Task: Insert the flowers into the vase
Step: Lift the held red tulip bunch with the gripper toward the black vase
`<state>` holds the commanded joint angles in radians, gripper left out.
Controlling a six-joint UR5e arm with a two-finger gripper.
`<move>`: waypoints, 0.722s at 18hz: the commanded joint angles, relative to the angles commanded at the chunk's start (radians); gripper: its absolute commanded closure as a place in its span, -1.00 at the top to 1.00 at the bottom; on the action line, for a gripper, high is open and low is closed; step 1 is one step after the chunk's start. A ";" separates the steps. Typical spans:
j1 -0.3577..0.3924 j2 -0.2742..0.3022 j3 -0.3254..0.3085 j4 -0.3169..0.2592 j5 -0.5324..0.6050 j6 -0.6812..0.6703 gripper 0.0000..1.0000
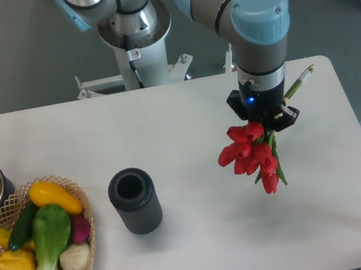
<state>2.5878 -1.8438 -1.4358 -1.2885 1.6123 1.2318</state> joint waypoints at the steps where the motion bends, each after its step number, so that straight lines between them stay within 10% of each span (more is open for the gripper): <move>1: 0.002 0.006 -0.002 0.002 -0.005 0.000 -1.00; 13: 0.066 0.066 -0.006 0.020 -0.297 -0.038 -1.00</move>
<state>2.6537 -1.7780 -1.4419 -1.2687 1.3150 1.1936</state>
